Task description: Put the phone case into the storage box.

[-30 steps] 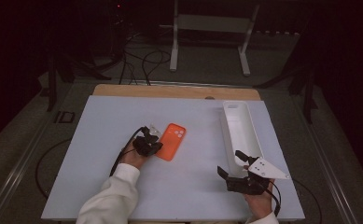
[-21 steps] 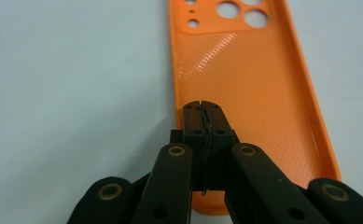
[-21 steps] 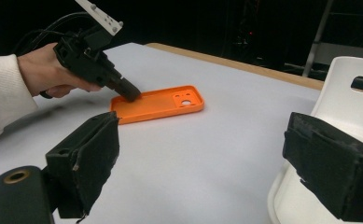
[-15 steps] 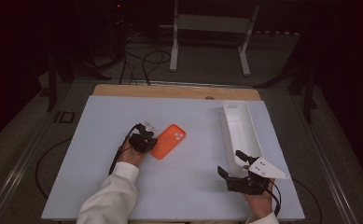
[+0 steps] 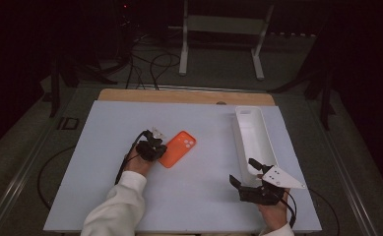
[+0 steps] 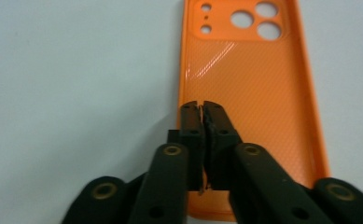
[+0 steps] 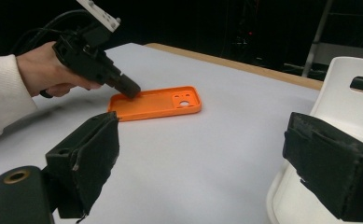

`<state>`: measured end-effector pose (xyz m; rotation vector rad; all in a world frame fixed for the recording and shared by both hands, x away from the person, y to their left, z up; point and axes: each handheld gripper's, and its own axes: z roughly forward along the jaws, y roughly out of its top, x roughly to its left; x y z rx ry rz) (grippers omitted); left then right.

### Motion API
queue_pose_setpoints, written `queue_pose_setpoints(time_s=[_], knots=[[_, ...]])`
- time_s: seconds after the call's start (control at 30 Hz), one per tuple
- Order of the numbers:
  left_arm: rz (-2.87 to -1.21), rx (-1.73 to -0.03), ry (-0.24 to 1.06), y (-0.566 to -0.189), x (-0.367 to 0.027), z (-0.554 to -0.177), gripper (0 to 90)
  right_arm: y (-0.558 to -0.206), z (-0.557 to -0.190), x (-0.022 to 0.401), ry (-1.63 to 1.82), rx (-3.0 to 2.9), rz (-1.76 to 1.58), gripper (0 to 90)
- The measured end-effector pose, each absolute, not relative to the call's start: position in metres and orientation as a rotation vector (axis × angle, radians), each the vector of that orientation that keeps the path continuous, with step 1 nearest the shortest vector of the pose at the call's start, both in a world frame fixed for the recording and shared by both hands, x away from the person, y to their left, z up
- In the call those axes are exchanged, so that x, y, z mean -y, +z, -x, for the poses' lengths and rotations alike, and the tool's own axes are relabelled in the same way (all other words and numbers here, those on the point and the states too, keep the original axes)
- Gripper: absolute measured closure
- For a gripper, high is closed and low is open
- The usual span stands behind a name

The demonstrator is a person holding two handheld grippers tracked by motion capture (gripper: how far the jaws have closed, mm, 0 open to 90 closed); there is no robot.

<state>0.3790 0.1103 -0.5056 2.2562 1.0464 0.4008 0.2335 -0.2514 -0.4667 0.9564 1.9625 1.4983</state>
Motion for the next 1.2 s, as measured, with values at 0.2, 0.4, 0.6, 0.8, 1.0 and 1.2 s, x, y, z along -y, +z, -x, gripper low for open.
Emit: queue_pose_setpoints(time_s=[0.2,0.4,0.6,0.8,1.0,1.2], knots=[[-2.169,-1.014,0.425,-0.487,-0.118,-0.37,65.4,-0.466,-0.233,0.251,1.5,-1.96,-0.953,10.6],[-2.079,-0.989,0.437,-0.469,-0.131,-0.357,52.8,-0.466,-0.234,0.252,1.502,-1.96,-0.948,11.1],[-1.999,-0.985,0.487,-0.456,-0.151,-0.338,33.0,-0.466,-0.234,0.253,1.505,-1.965,-0.938,11.9],[-1.921,-0.975,0.538,-0.447,-0.176,-0.314,17.2,-0.466,-0.235,0.253,1.508,-1.966,-0.942,11.9],[-1.879,-0.956,0.57,-0.445,-0.194,-0.292,6.7,-0.467,-0.236,0.252,1.508,-1.972,-0.944,11.8],[-1.852,-0.942,0.592,-0.452,-0.207,-0.27,1.0,-0.466,-0.237,0.254,1.496,-1.96,-0.942,10.2]])
